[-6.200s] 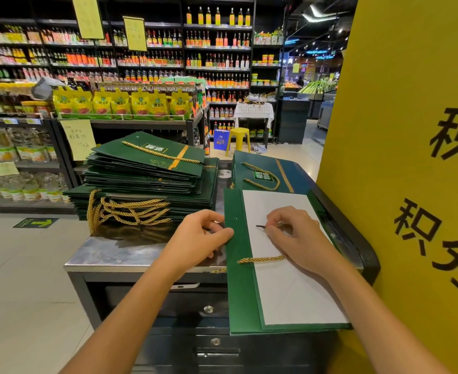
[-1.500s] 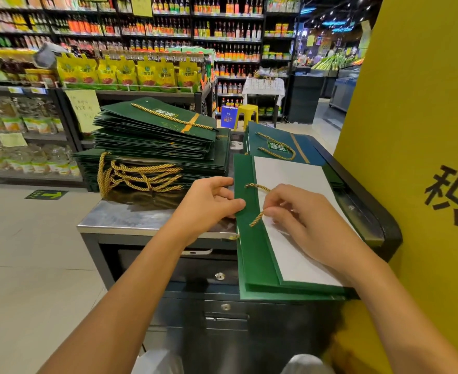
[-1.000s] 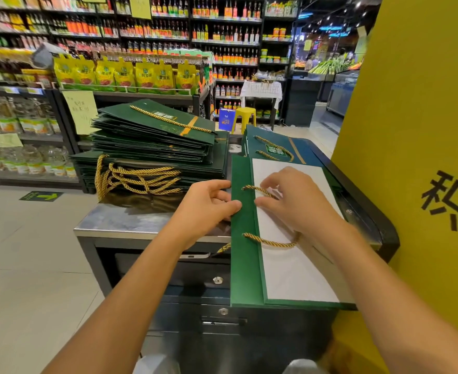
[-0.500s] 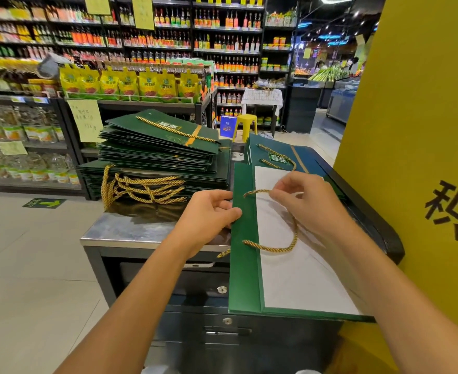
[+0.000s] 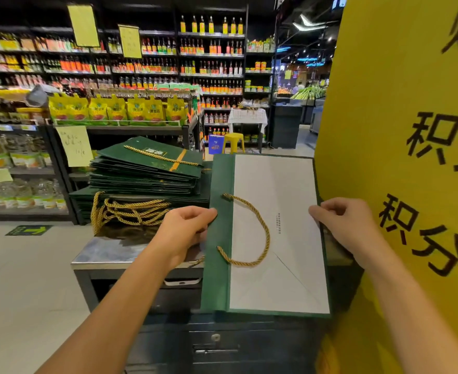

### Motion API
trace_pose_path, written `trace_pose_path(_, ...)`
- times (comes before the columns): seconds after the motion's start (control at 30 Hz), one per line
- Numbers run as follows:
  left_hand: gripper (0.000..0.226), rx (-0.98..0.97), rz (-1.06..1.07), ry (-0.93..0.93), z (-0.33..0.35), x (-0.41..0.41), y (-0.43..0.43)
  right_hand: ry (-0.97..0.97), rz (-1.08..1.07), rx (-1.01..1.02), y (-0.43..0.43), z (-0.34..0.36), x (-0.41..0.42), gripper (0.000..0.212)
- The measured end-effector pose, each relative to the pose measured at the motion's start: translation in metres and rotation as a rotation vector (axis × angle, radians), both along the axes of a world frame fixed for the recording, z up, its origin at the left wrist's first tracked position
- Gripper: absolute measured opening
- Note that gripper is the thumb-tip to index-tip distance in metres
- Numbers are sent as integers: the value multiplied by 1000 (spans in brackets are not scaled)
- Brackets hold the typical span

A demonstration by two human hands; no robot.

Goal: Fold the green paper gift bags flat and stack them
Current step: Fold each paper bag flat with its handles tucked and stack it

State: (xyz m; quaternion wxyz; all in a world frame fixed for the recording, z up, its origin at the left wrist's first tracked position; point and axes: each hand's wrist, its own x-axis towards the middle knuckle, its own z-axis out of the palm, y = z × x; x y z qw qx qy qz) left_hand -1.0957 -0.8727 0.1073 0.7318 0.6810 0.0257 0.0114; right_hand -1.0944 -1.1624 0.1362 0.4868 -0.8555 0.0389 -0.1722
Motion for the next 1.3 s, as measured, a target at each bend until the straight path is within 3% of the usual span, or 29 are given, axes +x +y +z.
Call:
trace_pose_path(0.3, 17, -22, 94, -306, 82, -1, -12, -365, 93, 435, 1, 72, -15, 18)
trace_pose_path(0.43, 19, 46, 109, -412, 103, -3, -10, -457, 111, 435, -2, 85, -14, 10)
trace_pose_path(0.63, 12, -6, -8, -369, 93, -7, -1, -432, 277, 572, -12, 62, -4, 32)
trace_pose_path(0.7, 23, -9, 5, -295, 82, -6, 0, -384, 314, 570, -16, 47, -2, 43)
trace_pose_path(0.77, 22, 4, 24, -231, 70, -4, 0, -289, 268, 494, -18, 32, -2, 46)
trace_pose_path(0.93, 11, 62, 27, -120, 34, 1, -5, -58, 215, 107, -20, -3, -1, 9)
trace_pose_path(1.13, 20, 31, 125, -19, 1, 7, -23, 21, 154, -365, -18, -31, 10, 30)
trace_pose_path(1.3, 15, 149, -13, 3, -3, 8, -26, 71, 39, -632, -2, -32, 15, 41)
